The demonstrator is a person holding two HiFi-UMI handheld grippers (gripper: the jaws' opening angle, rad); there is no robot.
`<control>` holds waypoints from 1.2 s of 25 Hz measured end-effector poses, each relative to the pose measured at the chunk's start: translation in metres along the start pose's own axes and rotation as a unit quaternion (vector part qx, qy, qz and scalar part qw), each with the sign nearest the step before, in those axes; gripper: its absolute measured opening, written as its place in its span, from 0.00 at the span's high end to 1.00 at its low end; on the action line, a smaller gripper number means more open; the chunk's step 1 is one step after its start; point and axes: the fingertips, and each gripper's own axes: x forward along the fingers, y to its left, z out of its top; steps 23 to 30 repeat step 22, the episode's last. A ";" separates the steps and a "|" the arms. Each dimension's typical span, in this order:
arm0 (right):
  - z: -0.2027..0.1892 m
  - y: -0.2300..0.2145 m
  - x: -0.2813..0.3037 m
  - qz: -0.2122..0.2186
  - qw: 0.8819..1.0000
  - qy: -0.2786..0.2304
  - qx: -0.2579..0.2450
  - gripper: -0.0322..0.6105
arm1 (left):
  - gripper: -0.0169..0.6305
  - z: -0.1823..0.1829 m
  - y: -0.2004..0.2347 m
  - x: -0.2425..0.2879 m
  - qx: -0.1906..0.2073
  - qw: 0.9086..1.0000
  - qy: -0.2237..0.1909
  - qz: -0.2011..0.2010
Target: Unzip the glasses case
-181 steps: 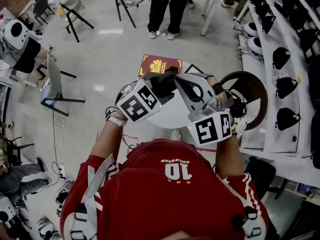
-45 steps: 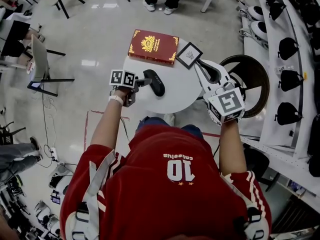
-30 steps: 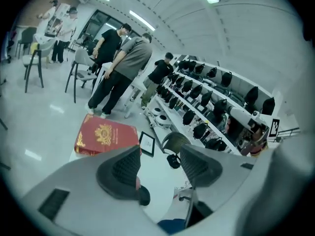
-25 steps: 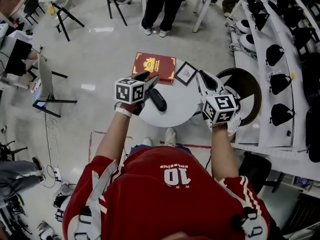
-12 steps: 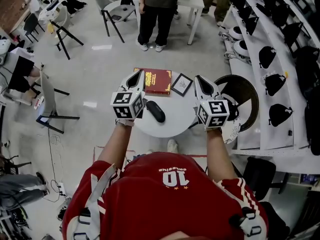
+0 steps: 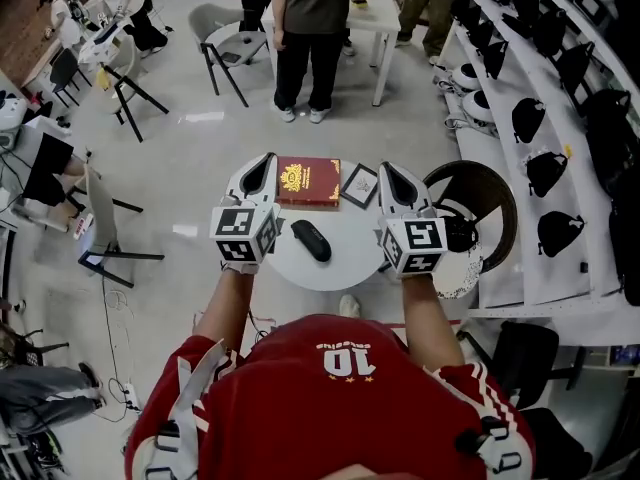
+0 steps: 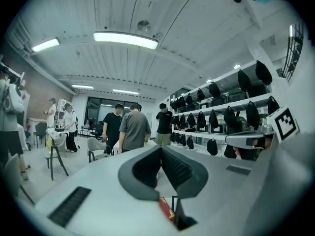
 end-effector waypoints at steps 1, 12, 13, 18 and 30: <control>0.000 -0.001 -0.001 -0.001 1.000 0.001 0.001 0.93 | 0.96 0.002 0.000 0.000 -0.002 1.000 -0.002 0.001; -0.001 -0.023 -0.005 -0.018 1.000 0.003 -0.004 0.93 | 0.96 0.003 -0.006 0.008 -0.010 1.000 -0.008 -0.002; -0.002 -0.023 -0.005 -0.018 1.000 0.004 -0.004 0.93 | 0.96 0.004 -0.005 0.008 -0.010 1.000 -0.009 -0.002; -0.004 -0.021 -0.002 -0.012 1.000 0.007 -0.002 0.93 | 0.96 0.005 -0.007 0.009 -0.010 1.000 -0.010 -0.002; -0.003 -0.020 0.000 -0.007 1.000 0.010 -0.003 0.93 | 0.96 0.003 -0.008 0.011 -0.014 1.000 -0.003 -0.004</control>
